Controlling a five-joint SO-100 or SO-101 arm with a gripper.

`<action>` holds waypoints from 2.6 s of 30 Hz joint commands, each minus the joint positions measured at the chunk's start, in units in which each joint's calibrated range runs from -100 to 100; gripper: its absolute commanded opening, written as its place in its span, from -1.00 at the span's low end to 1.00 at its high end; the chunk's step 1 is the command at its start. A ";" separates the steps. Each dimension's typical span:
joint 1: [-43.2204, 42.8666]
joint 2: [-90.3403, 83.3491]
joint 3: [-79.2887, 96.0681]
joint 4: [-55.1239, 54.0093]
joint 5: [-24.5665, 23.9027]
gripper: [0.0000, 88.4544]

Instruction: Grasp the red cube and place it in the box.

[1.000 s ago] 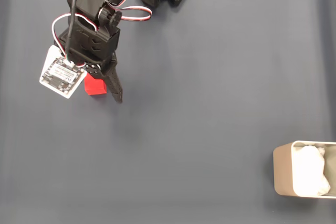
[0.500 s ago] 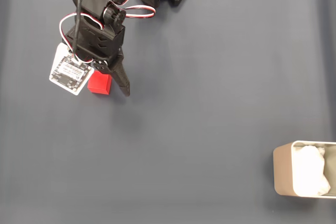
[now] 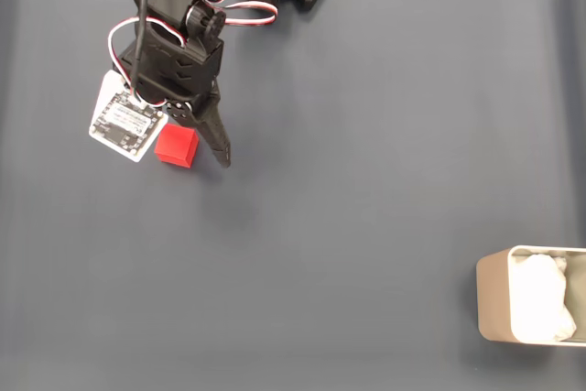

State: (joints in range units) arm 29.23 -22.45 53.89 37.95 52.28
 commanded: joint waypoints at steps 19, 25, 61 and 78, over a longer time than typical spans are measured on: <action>-5.08 -5.19 -4.16 3.86 -2.39 -0.14; -5.44 -1.90 -6.90 3.28 -3.47 -0.14; 2.52 -8.57 -11.00 8.61 -2.49 -0.13; -1.10 -3.29 -6.53 3.12 -3.66 -0.13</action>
State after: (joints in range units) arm 29.15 -26.01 47.56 43.04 48.96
